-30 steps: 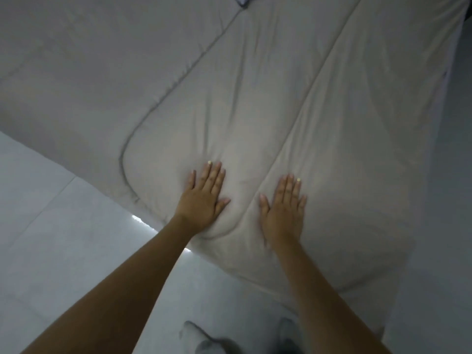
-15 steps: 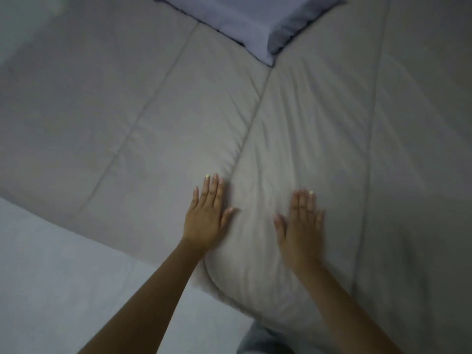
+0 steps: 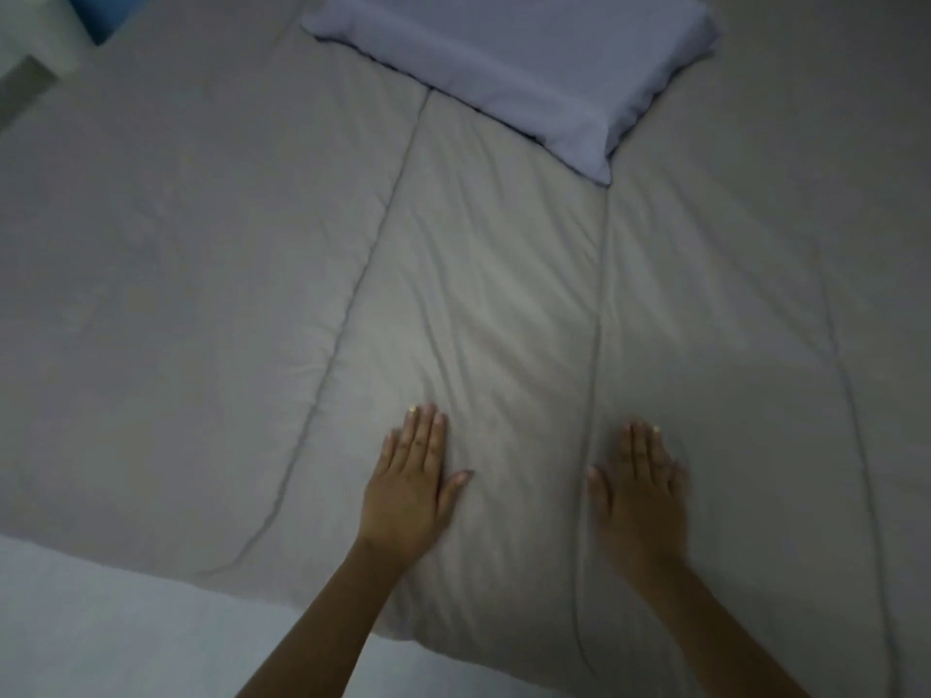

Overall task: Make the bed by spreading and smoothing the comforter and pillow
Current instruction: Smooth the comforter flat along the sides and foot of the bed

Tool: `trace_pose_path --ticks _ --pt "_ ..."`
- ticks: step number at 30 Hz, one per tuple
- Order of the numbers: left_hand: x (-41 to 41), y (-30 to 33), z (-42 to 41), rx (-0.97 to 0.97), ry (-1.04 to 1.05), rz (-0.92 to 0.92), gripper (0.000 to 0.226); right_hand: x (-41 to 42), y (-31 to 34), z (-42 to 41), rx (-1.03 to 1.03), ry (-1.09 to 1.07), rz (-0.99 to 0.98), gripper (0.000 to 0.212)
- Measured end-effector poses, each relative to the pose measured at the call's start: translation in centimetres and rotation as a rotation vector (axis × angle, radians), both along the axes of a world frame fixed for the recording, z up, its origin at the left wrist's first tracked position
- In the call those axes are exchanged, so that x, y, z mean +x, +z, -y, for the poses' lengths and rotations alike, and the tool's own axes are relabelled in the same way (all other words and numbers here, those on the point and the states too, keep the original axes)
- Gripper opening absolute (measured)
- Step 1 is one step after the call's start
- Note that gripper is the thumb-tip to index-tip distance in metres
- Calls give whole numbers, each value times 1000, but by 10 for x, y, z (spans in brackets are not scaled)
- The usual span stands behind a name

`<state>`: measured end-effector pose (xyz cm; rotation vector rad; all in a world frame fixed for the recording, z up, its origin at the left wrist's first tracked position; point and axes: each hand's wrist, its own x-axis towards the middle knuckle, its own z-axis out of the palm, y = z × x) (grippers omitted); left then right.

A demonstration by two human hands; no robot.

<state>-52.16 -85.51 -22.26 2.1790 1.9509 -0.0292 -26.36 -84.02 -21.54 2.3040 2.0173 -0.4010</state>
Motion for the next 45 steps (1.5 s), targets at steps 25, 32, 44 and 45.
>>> trace_pose_path --ticks 25,32,44,45 --pt "-425 19 -96 11 -104 -38 77 -442 19 -36 17 -6 -101 80" --pt "-578 -22 -85 -85 -273 -60 71 -555 -16 -17 -35 -182 -32 85" --pt "-683 1 -147 -10 -664 17 65 -659 3 -2 -38 -449 -24 87" --pt "-688 3 -157 2 -663 8 66 -667 3 -5 -39 -461 -28 87"
